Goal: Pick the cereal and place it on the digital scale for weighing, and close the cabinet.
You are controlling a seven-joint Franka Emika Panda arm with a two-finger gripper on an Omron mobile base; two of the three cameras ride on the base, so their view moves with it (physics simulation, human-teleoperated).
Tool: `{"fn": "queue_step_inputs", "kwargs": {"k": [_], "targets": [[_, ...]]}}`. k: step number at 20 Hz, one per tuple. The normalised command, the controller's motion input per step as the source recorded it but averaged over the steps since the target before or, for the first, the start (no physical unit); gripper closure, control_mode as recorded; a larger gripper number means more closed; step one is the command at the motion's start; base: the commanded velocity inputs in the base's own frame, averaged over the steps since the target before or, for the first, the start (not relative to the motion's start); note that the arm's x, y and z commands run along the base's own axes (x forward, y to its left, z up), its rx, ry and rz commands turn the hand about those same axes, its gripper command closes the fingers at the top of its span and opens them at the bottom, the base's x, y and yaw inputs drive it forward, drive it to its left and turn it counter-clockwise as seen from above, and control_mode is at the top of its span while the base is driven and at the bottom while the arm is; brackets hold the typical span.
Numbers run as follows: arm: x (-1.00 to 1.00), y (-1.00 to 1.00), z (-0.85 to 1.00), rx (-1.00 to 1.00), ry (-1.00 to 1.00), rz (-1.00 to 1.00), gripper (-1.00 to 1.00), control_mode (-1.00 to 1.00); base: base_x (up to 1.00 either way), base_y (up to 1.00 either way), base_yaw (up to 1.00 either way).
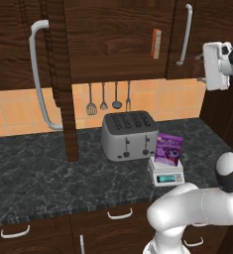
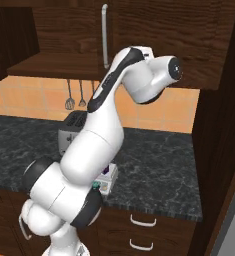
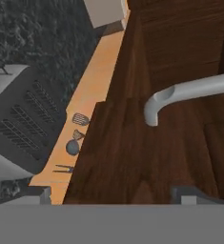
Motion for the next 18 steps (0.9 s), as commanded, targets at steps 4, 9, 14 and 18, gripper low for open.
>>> {"fn": "queue_step_inputs", "kwargs": {"k": [4,9,14,18], "targets": [[0.31,0.15,-0.44,-0.11,-0.24,-0.16,-1.0,-1.0,0.0,0.0,0.0],[-1.0,0.73,-0.63,-0.01,-0.54,-0.18,-1.0,-1.0,0.0,0.0,0.0],[-1.0,1.0,-0.76,0.0,-0.59,-0.28,-1.0,-1.0,0.0,0.0,0.0],[-1.0,0.8,-0.21,0.0,-0.47,-0.32,-1.0,-1.0,0.0,0.0,0.0]]}}
